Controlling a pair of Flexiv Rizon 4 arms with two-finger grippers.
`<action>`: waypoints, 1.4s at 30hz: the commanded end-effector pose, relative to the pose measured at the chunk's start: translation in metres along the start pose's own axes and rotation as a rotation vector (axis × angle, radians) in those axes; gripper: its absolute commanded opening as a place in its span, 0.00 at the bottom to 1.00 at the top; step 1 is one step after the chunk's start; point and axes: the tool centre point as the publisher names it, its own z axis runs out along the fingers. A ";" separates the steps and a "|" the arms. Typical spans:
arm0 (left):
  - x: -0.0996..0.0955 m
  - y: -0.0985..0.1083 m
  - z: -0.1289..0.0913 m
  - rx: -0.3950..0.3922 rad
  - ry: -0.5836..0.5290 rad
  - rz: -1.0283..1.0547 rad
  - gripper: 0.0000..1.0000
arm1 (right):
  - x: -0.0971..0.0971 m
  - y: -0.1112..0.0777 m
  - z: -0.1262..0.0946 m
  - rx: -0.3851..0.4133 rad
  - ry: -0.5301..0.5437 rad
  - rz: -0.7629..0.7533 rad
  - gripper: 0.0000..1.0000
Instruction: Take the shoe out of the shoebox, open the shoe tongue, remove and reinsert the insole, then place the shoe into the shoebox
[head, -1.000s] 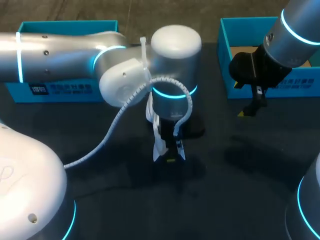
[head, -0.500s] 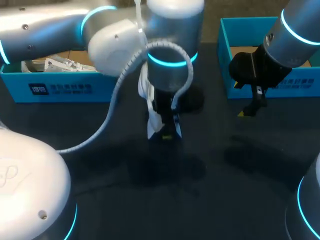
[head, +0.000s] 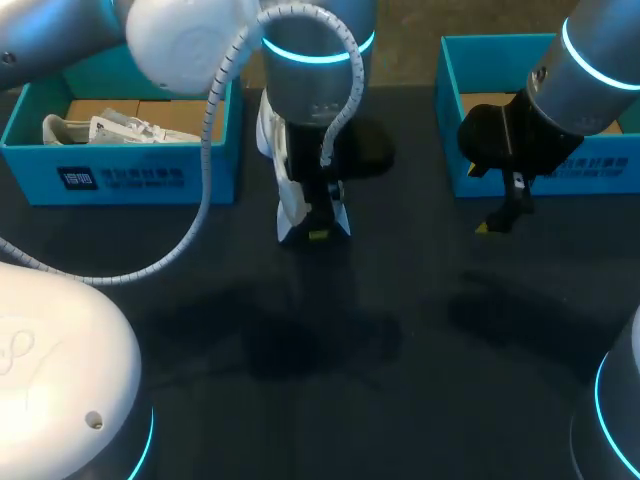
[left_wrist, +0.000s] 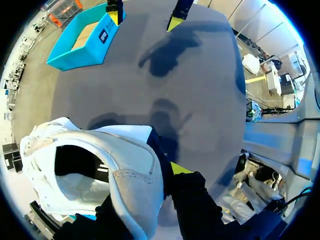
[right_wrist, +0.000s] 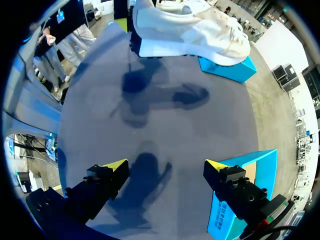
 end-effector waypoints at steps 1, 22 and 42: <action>0.001 0.002 -0.004 0.001 -0.003 0.000 0.00 | 0.000 0.001 0.001 0.002 -0.001 0.001 1.00; -0.059 0.055 -0.018 -0.025 -0.019 0.167 0.00 | 0.000 0.001 0.001 0.002 -0.001 0.001 1.00; -0.193 0.163 -0.027 -0.004 0.001 0.151 0.00 | 0.000 0.001 0.001 0.002 -0.001 0.001 1.00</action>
